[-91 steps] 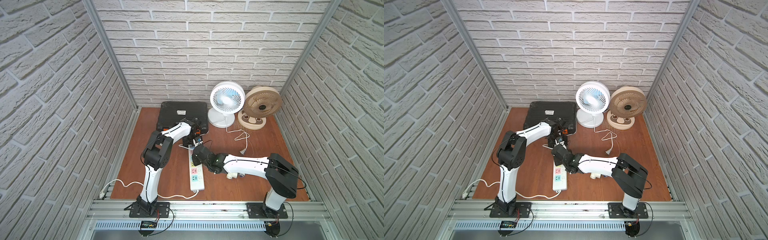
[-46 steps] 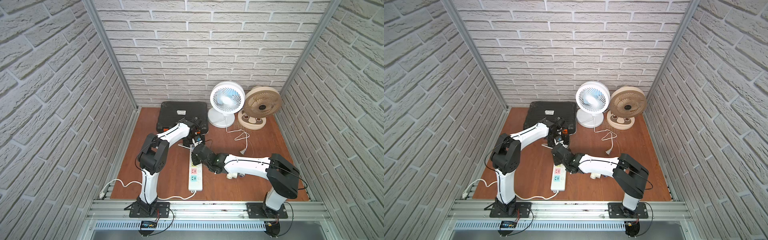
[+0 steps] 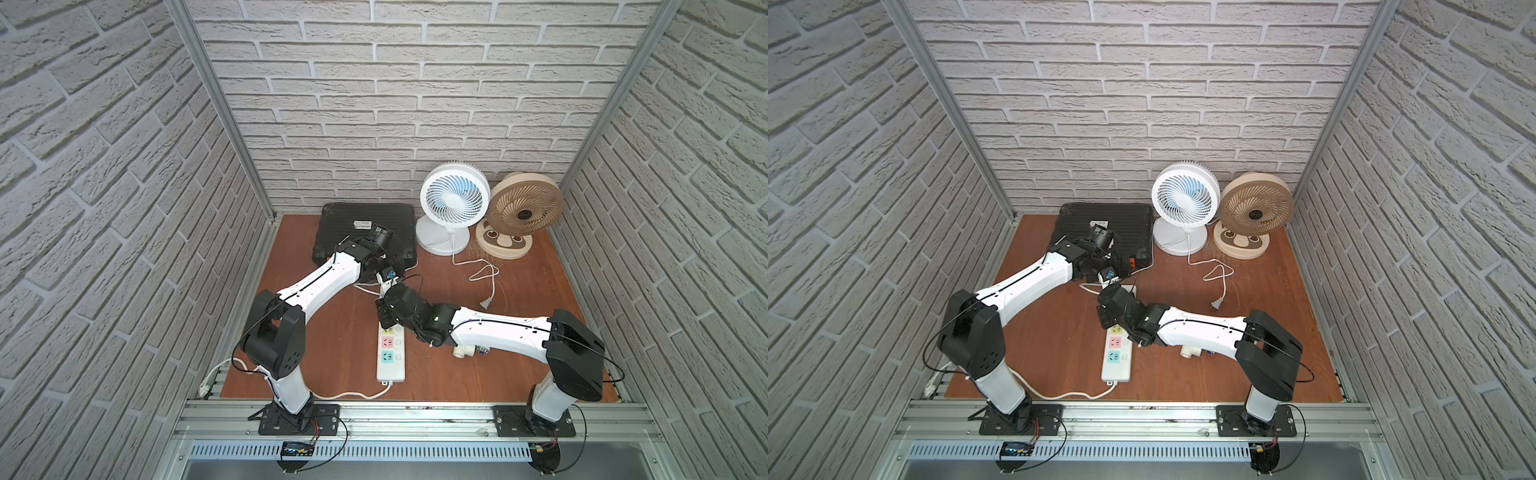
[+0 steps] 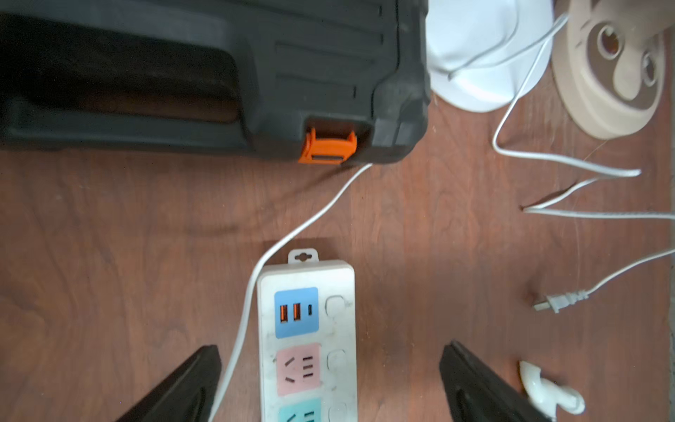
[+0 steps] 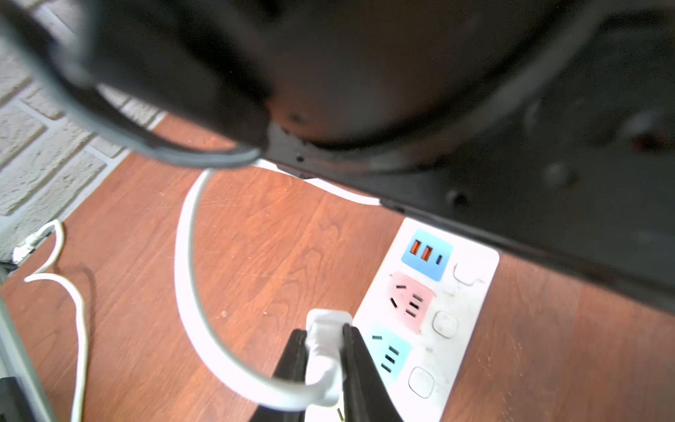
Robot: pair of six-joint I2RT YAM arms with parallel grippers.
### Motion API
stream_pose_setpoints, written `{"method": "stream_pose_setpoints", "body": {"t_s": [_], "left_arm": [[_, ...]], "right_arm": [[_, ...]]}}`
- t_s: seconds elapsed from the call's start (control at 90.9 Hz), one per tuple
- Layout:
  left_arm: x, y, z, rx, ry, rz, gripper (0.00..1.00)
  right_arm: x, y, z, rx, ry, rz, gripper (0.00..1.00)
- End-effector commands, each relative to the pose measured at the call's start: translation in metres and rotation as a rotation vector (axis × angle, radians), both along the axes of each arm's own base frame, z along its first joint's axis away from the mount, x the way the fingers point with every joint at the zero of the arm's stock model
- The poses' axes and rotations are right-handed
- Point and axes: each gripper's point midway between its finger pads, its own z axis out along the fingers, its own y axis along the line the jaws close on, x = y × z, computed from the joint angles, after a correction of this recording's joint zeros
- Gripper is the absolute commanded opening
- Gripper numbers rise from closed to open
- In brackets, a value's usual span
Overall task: Unplug the desk fan from the power strip
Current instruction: Remove the plug from the socket, then place the plug at the center of the board.
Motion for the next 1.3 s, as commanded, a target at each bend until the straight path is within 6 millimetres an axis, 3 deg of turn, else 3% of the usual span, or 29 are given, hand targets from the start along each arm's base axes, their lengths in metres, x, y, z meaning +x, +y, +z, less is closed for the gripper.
{"method": "stream_pose_setpoints", "body": {"t_s": [0.0, 0.264, 0.462, 0.638, 0.814, 1.034, 1.221, 1.287], "left_arm": [[0.003, 0.003, 0.043, -0.023, -0.152, 0.002, 0.98], [0.008, 0.034, 0.123, -0.081, -0.398, 0.072, 0.98], [-0.006, 0.060, 0.155, -0.064, -0.489, 0.098, 0.98], [-0.019, 0.095, 0.163, -0.022, -0.529, 0.211, 0.98], [-0.028, 0.115, 0.166, -0.033, -0.547, 0.274, 0.98], [-0.036, 0.121, 0.162, -0.037, -0.550, 0.290, 0.98], [-0.047, 0.126, 0.156, -0.032, -0.559, 0.295, 0.98], [-0.050, 0.129, 0.153, -0.022, -0.559, 0.304, 0.98]], "right_arm": [[0.021, 0.000, 0.041, 0.084, -0.067, -0.034, 0.03], [0.045, -0.014, 0.047, 0.107, -0.057, -0.072, 0.03], [0.074, -0.049, 0.053, 0.108, -0.067, -0.161, 0.03], [0.099, -0.090, 0.056, 0.120, -0.065, -0.248, 0.03], [0.118, -0.130, 0.057, 0.126, -0.072, -0.332, 0.03], [0.148, -0.180, 0.046, 0.090, -0.069, -0.455, 0.03], [0.173, -0.252, 0.037, 0.125, -0.035, -0.688, 0.03], [0.180, -0.266, 0.033, 0.154, -0.016, -0.728, 0.03]]}}
